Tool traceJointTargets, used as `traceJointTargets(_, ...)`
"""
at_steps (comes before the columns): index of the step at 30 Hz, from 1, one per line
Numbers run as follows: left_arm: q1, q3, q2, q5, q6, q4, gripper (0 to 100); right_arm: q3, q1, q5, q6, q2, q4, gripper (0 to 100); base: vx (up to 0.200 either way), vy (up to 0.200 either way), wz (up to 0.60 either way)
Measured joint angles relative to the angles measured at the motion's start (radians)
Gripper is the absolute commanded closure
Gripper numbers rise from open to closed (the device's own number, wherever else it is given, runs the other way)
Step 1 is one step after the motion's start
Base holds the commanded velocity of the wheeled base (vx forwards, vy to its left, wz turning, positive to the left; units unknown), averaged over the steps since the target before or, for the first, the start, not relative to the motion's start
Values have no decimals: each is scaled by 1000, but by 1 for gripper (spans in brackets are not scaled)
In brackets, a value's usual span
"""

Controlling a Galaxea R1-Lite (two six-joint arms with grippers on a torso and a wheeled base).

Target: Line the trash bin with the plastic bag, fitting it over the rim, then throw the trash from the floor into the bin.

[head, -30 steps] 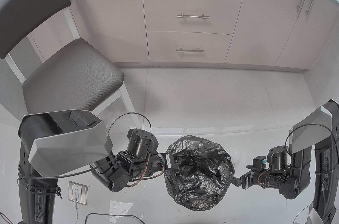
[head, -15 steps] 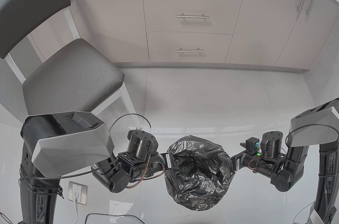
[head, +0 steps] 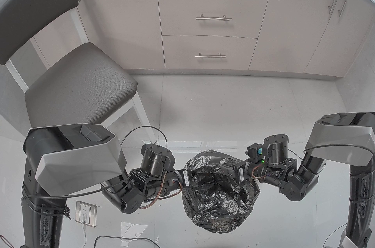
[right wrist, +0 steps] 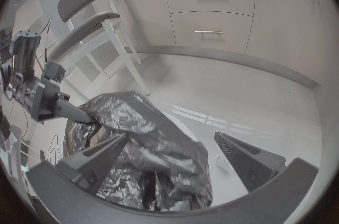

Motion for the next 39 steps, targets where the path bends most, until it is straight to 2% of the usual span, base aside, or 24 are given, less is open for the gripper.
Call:
traceJointTargets(8,-2,-1,7,22,5,-16,100,-189,-4,-14,3,24,151,0,0,0,0)
traceJointTargets(13,-2,-9,15,26,6,-35,100,-255,-11,-16,8,48,177,0,0,0,0)
traceJointTargets(30,25,-157,58,41,11,10,100,-214,10,-10,27,27,167,0,0,0,0)
traceJointTargets(39,39,-175,77,41,17,18,100,-207,11,-9,30,61,116,0,0,0,0)
